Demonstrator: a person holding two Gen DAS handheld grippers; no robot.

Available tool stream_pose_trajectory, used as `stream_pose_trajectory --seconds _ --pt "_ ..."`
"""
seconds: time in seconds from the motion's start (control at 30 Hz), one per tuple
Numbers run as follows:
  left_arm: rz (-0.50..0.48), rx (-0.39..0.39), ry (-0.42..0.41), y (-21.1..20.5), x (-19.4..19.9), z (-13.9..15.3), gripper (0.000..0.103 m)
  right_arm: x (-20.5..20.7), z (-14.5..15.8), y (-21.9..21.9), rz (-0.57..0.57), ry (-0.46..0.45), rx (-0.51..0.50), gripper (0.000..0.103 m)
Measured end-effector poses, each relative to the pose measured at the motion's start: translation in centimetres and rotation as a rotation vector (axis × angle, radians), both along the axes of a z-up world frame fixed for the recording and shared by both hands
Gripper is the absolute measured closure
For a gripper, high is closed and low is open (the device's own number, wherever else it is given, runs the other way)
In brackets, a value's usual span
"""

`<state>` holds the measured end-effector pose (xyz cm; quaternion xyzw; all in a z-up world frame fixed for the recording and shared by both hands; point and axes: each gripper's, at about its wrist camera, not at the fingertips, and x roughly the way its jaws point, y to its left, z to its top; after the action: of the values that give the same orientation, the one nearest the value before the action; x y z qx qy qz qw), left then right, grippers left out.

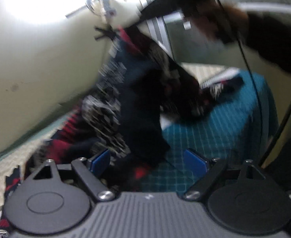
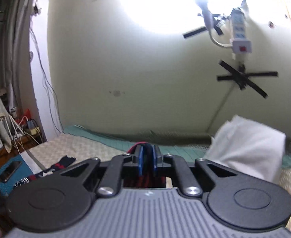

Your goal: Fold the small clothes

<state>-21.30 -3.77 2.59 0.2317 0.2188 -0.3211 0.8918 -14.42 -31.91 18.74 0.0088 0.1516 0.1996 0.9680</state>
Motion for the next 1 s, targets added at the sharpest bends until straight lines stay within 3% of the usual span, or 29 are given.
stream_pose_trajectory --seconds 0.1,0.2,0.23,0.27,0.33,0.43,0.73,0.9,1.0 --pt "0.052 0.069 0.019 -1.0 1.5 -2.0 0.023 0.7 0.9 0.6 0.02 -0.016 0.002 0.103" --pt "0.115 0.083 0.014 -0.5 2.3 -2.6 0.046 0.3 1.6 0.8 0.027 -0.037 0.004 0.103" --pt "0.138 0.078 0.009 -0.1 2.5 -2.4 0.074 0.1 1.8 0.7 0.028 -0.045 0.006 0.103" --pt "0.169 0.076 0.009 0.4 2.8 -2.2 0.094 0.0 1.9 0.5 0.028 -0.051 0.009 0.103" --pt "0.206 0.027 0.008 2.1 3.2 -0.7 0.095 -0.3 2.3 0.2 0.029 -0.06 0.017 0.103" --pt "0.273 -0.026 -0.1 4.6 2.1 2.9 0.095 -1.3 3.2 0.0 0.025 -0.095 0.028 0.103" --pt "0.428 -0.368 -0.486 12.8 -4.7 20.2 0.096 -7.1 11.2 0.4 0.132 -0.327 0.145 0.103" --pt "0.423 -0.388 -0.702 12.3 -8.4 26.1 0.096 -12.2 16.5 0.8 0.185 -0.518 0.188 0.103" --pt "0.406 -0.391 -0.791 11.1 -9.3 28.9 0.096 -14.3 18.9 0.8 0.187 -0.586 0.185 0.103"
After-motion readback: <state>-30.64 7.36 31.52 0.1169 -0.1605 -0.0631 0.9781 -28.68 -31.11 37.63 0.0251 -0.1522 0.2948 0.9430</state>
